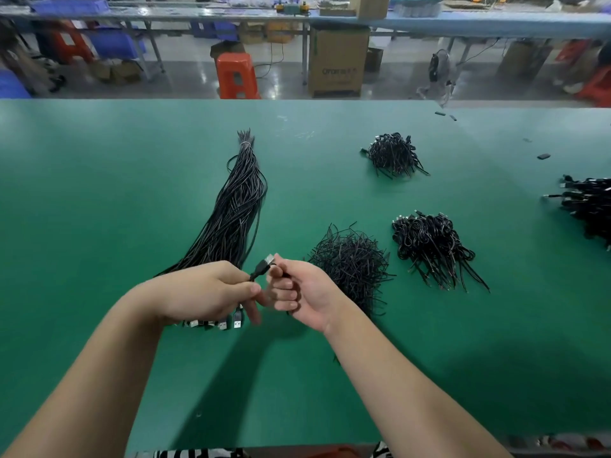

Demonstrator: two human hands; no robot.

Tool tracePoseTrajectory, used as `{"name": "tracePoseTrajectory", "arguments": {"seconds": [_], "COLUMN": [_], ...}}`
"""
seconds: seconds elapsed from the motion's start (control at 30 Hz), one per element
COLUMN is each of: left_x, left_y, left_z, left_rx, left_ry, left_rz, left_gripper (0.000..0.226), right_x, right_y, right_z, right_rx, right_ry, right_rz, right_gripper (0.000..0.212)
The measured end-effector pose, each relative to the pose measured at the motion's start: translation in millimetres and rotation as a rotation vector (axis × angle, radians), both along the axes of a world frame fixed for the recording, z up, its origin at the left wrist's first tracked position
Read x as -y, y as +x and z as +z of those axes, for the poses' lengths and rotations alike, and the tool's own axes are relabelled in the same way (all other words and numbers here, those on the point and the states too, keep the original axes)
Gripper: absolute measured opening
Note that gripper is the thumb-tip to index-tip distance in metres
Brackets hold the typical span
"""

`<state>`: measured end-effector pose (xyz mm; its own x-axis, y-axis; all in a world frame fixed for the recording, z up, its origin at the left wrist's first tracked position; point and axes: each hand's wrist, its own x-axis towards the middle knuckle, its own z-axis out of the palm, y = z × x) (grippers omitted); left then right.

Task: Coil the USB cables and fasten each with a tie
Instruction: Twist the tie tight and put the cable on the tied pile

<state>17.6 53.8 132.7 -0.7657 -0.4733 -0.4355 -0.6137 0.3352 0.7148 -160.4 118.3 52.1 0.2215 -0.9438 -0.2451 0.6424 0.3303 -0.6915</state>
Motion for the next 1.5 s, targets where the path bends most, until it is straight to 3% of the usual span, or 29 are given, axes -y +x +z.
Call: {"name": "tracePoseTrajectory", "arguments": {"seconds": [0.1,0.23,0.27,0.4,0.47,0.53,0.63,0.77,0.83,0.93,1.0,1.13,1.23,1.4,1.5], "left_x": [-3,-4,-4,2,9,10,6,9,10,4,-2,-2,-3,-4,0], "left_y": [-12,-27,-31,-46,-45,-42,-31,-4,6,-3,-15,-28,-33,-48,-54], "left_z": [-14,-36,-41,-36,-24,-14,-7,3,8,7,1,-5,-9,-11,-7], "left_rx": [0.108,-0.15,-0.289,-1.066,-1.226,-1.246,-1.141,-0.715,-0.471,-0.257,-0.252,-0.159,-0.284,-0.969,-1.14], "left_ry": [-0.35,-0.557,-0.478,0.23,0.465,0.567,0.531,0.331,0.166,-0.071,-0.116,-0.361,-0.401,0.193,0.455], "left_rz": [0.197,0.549,0.661,1.007,1.032,0.957,0.667,0.123,0.002,0.137,0.295,0.343,0.458,0.799,0.849], "left_gripper": [0.034,0.031,0.032,0.034,0.04,0.039,0.039,0.04,0.04,0.039,0.032,0.028,0.028,0.034,0.039], "right_x": [4,4,3,1,1,3,8,16,19,21,23,21,16,3,-1], "right_y": [1,10,13,23,25,25,18,4,-6,-18,-18,-17,-15,-3,4], "right_z": [3,5,5,1,-1,-1,2,14,22,37,44,55,62,59,49], "right_rx": [-0.058,-0.074,-0.083,-0.17,-0.225,-0.239,-0.199,-0.291,-0.311,-0.367,-0.461,-0.603,-0.637,-0.695,-0.875], "right_ry": [-0.025,-0.038,-0.049,-0.068,-0.068,-0.068,-0.075,-0.111,-0.126,-0.157,-0.174,-0.202,-0.244,-0.311,-0.308], "right_rz": [0.004,-0.014,-0.01,0.014,0.014,-0.002,-0.015,0.014,0.009,0.016,0.007,-0.005,-0.037,-0.007,-0.054], "right_gripper": [0.033,0.036,0.036,0.035,0.036,0.037,0.033,0.032,0.035,0.036,0.037,0.037,0.034,0.033,0.035]}}
